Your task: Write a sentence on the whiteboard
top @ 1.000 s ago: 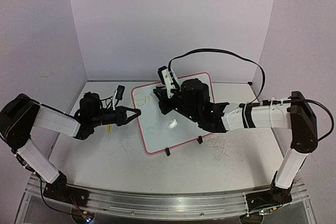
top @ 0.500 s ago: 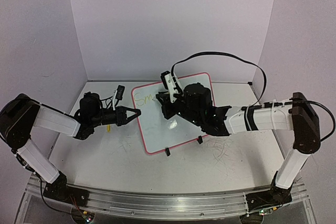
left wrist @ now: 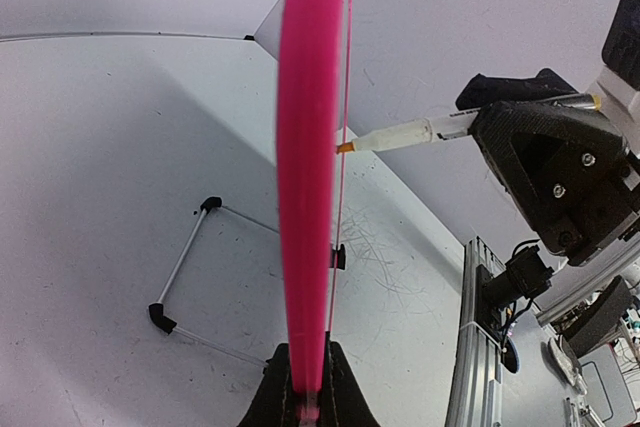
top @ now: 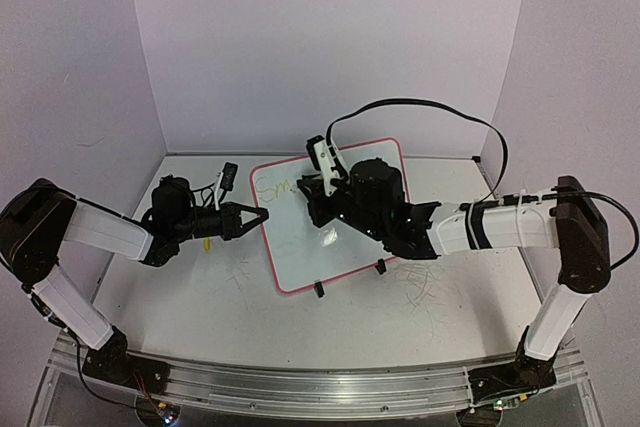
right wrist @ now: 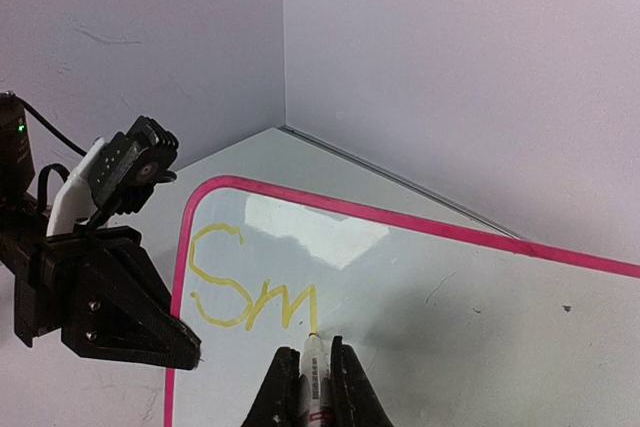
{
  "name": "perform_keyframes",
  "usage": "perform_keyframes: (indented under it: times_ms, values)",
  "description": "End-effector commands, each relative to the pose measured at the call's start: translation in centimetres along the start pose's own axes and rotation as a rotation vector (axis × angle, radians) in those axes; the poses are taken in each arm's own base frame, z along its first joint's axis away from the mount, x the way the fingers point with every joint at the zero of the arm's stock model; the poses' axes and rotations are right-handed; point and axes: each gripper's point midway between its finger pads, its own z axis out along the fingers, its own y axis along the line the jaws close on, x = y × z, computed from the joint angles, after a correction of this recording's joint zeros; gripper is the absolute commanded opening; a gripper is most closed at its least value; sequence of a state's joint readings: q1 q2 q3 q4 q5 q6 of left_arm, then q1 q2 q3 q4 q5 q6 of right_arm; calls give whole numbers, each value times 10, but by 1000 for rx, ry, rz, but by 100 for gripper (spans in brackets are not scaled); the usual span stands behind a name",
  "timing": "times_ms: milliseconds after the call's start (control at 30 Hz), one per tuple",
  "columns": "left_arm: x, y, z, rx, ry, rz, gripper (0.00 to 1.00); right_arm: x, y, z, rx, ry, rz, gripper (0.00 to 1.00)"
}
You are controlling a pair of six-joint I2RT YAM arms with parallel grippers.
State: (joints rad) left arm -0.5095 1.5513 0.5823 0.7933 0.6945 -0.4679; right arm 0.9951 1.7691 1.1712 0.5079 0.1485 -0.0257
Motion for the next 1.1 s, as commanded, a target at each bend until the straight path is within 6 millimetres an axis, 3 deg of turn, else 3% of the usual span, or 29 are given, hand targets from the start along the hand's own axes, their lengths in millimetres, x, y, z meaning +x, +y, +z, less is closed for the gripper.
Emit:
perform_keyframes:
  times_ms: [0,167,300,533,767,1067]
  values:
    - [-6,-5,-1,1,-5,43,0,6,-9,-6,22,27,12,0]
    - [-6,-4,0,1,-5,43,0,0,-9,-3,25,14,6,0]
    - [-6,-4,0,-1,-3,41,0,-17,-8,-5,21,-19,5,0]
    - [-6,-3,1,-1,-3,42,0,-61,-6,-35,-39,-117,33,0]
    - [-5,-3,1,2,0,42,0,-39,-32,-27,20,-69,4,0]
    - [-4,-3,1,2,1,37,0,-49,-11,-8,-62,-94,3,0]
